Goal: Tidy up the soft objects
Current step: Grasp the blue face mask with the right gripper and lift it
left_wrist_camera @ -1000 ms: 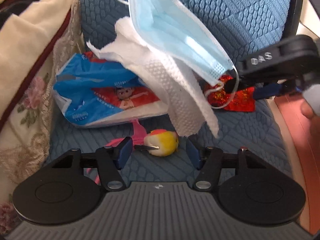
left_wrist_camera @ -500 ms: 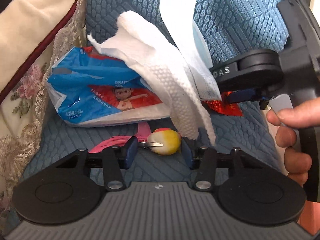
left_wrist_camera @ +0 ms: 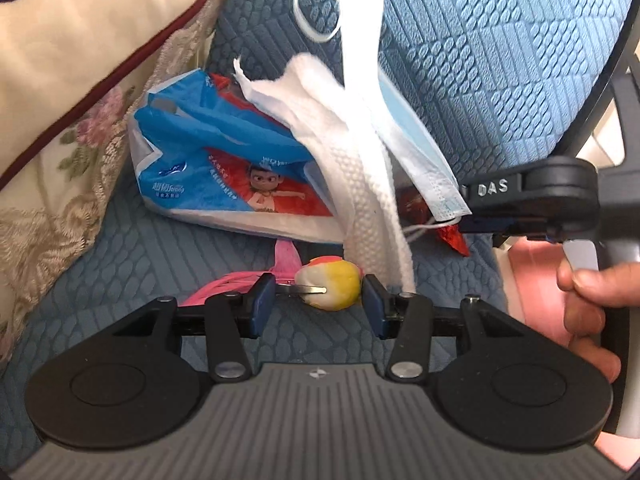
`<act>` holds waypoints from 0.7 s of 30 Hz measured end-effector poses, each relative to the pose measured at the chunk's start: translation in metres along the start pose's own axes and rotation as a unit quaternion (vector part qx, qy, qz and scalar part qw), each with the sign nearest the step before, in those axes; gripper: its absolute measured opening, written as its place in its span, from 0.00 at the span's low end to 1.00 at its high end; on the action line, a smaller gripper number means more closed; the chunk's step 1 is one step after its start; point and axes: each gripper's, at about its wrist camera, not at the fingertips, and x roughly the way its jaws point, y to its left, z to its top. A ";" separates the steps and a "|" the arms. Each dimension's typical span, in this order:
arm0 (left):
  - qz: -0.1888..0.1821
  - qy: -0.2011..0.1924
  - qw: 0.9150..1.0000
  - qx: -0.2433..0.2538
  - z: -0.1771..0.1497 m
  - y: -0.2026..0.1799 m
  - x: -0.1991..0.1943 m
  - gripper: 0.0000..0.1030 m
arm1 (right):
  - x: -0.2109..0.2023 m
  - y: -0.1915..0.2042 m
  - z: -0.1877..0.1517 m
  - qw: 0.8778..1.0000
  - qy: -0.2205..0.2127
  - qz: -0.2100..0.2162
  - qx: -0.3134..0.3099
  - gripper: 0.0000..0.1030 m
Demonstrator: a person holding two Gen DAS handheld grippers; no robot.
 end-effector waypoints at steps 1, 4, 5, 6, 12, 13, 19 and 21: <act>-0.001 -0.002 1.000 0.001 0.000 0.000 -0.002 0.52 | -0.005 -0.001 -0.001 1.000 -0.002 -0.002 0.000 0.32; -0.005 -0.004 1.000 0.000 0.000 -0.003 -0.010 0.52 | -0.018 -0.003 0.000 1.000 -0.005 -0.006 0.003 0.16; -0.006 -0.007 1.000 0.001 0.000 -0.003 -0.012 0.52 | -0.023 -0.006 -0.002 1.000 -0.004 -0.008 0.005 0.04; -0.006 -0.008 1.000 0.002 0.000 -0.003 -0.015 0.52 | -0.027 -0.010 -0.003 1.000 -0.003 -0.011 0.012 0.03; -0.014 -0.010 1.000 0.005 -0.004 0.000 -0.031 0.52 | -0.045 -0.017 -0.025 1.000 0.006 -0.007 0.028 0.03; -0.015 -0.010 1.000 0.007 -0.005 0.000 -0.033 0.52 | -0.046 -0.018 -0.027 1.000 0.007 -0.008 0.026 0.03; -0.021 -0.008 1.000 -0.009 -0.005 0.005 -0.037 0.52 | -0.059 -0.032 -0.038 0.998 0.004 0.015 0.056 0.05; -0.022 -0.009 1.000 -0.008 -0.005 0.005 -0.037 0.52 | -0.063 -0.036 -0.041 0.997 -0.006 0.027 0.069 0.06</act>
